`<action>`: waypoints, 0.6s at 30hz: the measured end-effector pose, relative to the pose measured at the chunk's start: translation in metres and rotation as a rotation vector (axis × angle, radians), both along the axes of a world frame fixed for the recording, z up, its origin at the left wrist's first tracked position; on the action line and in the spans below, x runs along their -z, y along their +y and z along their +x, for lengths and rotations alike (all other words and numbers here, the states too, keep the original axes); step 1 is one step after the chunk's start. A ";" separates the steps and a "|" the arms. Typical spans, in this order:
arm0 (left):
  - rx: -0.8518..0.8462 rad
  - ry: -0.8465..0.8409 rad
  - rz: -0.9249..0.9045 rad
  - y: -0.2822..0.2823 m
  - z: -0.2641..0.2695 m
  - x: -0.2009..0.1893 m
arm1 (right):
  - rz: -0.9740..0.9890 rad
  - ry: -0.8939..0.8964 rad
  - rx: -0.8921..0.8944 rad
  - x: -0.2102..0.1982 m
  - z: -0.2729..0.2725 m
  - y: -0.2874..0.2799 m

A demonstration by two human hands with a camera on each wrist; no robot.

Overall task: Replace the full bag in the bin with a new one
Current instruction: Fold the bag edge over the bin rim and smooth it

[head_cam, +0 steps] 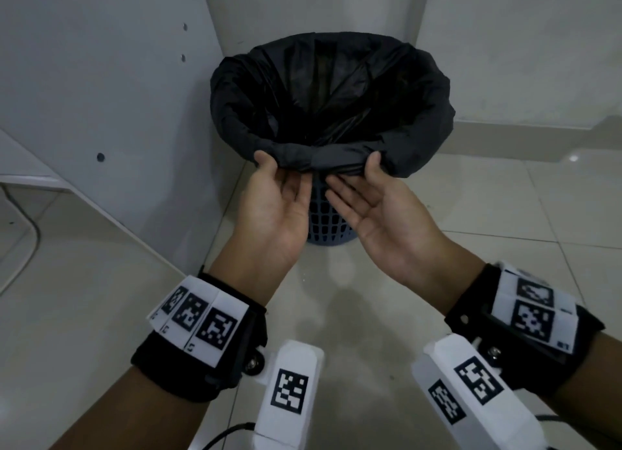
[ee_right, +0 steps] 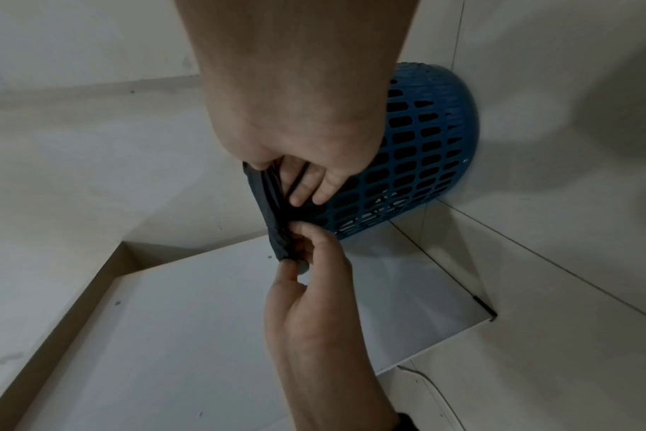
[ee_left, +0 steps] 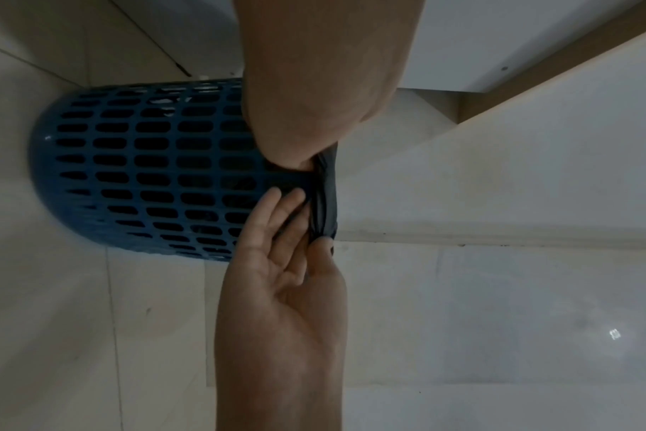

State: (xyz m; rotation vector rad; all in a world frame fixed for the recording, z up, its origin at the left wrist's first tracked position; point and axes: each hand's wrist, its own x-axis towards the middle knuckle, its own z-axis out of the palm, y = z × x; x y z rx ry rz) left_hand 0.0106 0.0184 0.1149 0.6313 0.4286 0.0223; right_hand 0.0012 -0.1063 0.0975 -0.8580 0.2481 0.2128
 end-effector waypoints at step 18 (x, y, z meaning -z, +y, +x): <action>-0.026 0.046 -0.088 0.003 0.001 -0.004 | -0.040 0.015 0.096 0.004 0.003 -0.002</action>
